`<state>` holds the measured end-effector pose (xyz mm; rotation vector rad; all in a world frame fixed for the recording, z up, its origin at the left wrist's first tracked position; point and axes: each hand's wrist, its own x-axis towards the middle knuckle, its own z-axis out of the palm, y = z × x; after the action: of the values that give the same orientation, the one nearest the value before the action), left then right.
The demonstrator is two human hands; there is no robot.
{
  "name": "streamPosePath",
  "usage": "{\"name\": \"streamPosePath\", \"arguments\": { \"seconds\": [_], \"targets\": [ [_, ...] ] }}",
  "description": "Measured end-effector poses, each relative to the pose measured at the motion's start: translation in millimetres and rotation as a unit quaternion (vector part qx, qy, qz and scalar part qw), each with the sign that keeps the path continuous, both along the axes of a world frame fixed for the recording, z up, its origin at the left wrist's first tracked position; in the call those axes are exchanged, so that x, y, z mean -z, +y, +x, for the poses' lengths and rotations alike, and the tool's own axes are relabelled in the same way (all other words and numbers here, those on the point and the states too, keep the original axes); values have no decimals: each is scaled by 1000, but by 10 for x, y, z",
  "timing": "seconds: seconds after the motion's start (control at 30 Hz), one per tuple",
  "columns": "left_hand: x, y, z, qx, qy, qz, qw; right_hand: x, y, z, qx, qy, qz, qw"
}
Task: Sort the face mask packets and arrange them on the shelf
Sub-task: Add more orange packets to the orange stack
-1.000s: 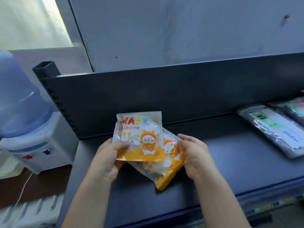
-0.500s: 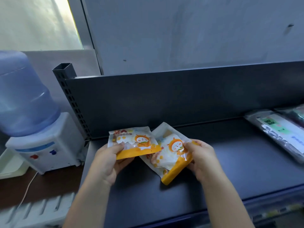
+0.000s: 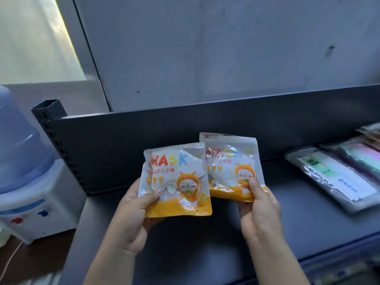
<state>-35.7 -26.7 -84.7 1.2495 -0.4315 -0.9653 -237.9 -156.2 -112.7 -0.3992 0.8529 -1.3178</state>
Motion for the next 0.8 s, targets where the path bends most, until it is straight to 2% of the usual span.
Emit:
{"name": "streamPosePath", "arguments": {
  "seconds": [0.1,0.3,0.5,0.8],
  "targets": [
    [-142,-197,-248,-40,-21,-18,999,-30,-178,-271,-17,-24,2,1000],
    [-340,-793,-1315,-98,-35,-55,993,-141,-704,-1146,-46,-1,-24,999],
    [-358,-1390,-2399,-123,-33,-34,991,-324,-1376,-2178,-105,27,-57,993],
    [-308,-1856,-3021,-151,-44,-30,987,-356,-2023,-3001,-44,114,-103,987]
  ]
}}
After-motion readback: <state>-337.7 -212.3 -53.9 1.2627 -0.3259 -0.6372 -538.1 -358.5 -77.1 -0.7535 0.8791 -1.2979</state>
